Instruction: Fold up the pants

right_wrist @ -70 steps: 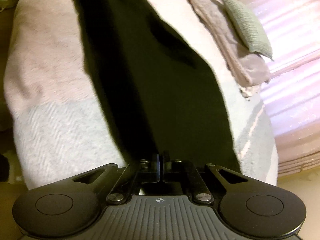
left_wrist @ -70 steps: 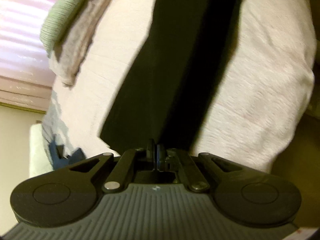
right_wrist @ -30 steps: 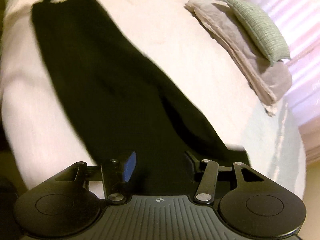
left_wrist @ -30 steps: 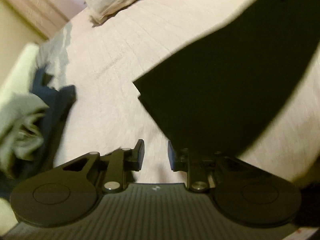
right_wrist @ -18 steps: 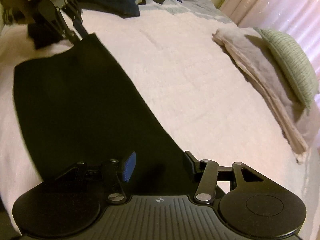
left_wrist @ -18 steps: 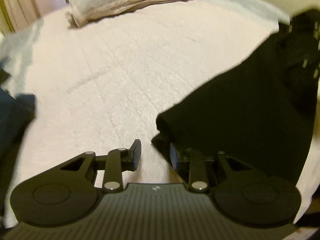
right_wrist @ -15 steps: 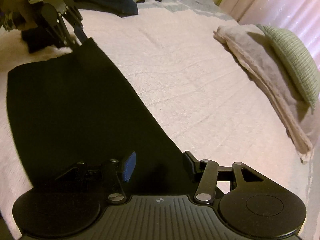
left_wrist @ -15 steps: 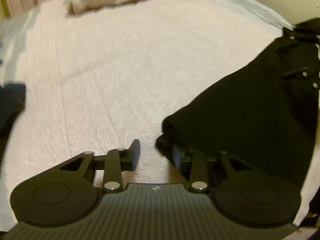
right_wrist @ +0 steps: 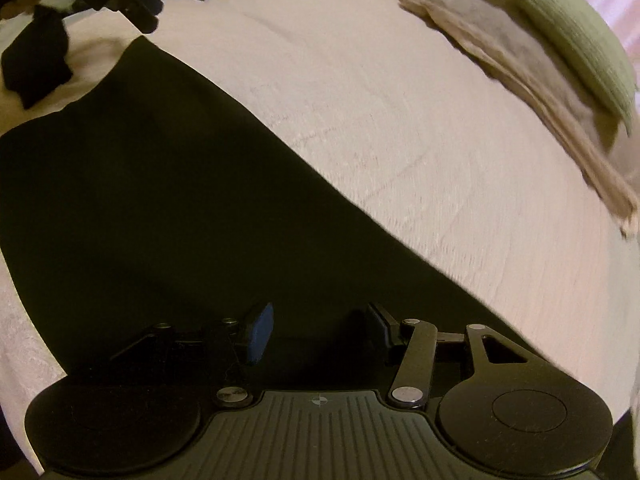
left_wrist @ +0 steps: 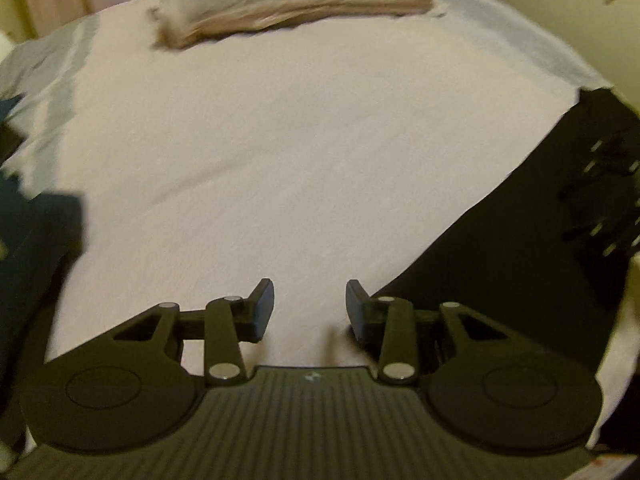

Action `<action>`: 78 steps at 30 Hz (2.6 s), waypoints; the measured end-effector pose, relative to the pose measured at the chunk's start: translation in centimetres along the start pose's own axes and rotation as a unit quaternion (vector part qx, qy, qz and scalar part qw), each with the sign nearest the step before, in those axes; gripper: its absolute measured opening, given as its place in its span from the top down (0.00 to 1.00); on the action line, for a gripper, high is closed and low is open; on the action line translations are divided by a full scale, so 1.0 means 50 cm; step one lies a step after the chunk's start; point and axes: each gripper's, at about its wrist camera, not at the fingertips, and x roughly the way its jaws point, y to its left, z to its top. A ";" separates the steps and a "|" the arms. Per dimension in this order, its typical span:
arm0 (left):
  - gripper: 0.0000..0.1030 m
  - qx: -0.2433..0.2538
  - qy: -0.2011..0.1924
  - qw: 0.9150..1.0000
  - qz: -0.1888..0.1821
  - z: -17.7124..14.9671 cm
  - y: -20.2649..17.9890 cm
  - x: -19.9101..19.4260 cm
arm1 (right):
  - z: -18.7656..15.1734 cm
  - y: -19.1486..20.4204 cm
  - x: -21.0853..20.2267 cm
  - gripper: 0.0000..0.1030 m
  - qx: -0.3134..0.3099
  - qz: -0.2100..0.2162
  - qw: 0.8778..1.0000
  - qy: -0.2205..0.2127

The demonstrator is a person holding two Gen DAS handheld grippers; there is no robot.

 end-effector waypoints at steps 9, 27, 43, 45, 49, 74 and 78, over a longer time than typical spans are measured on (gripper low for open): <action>0.65 0.091 0.077 0.993 0.025 -0.008 -0.075 0.075 | -0.118 -0.159 -0.102 0.52 0.145 -0.034 0.988 0.033; 0.67 0.198 0.023 0.961 -0.191 0.505 -0.604 0.322 | -0.589 -0.771 -0.221 0.52 0.374 -0.235 0.893 0.084; 0.64 0.245 0.128 0.882 -0.382 0.646 -0.825 0.568 | -0.718 -0.925 -0.196 0.52 0.381 -0.223 0.894 0.080; 0.62 0.226 0.135 0.883 -0.388 0.645 -0.834 0.588 | -0.720 -0.928 -0.188 0.52 0.381 -0.219 0.895 0.075; 0.62 0.180 0.128 0.897 -0.383 0.664 -0.854 0.625 | -0.731 -0.926 -0.185 0.52 0.380 -0.227 0.894 0.069; 0.66 0.144 0.136 0.892 -0.406 0.640 -0.833 0.638 | -0.691 -0.848 -0.175 0.51 0.405 -0.225 0.885 0.052; 0.76 0.132 0.113 0.908 -0.381 0.652 -0.822 0.660 | -0.698 -0.854 -0.175 0.51 0.402 -0.234 0.884 0.055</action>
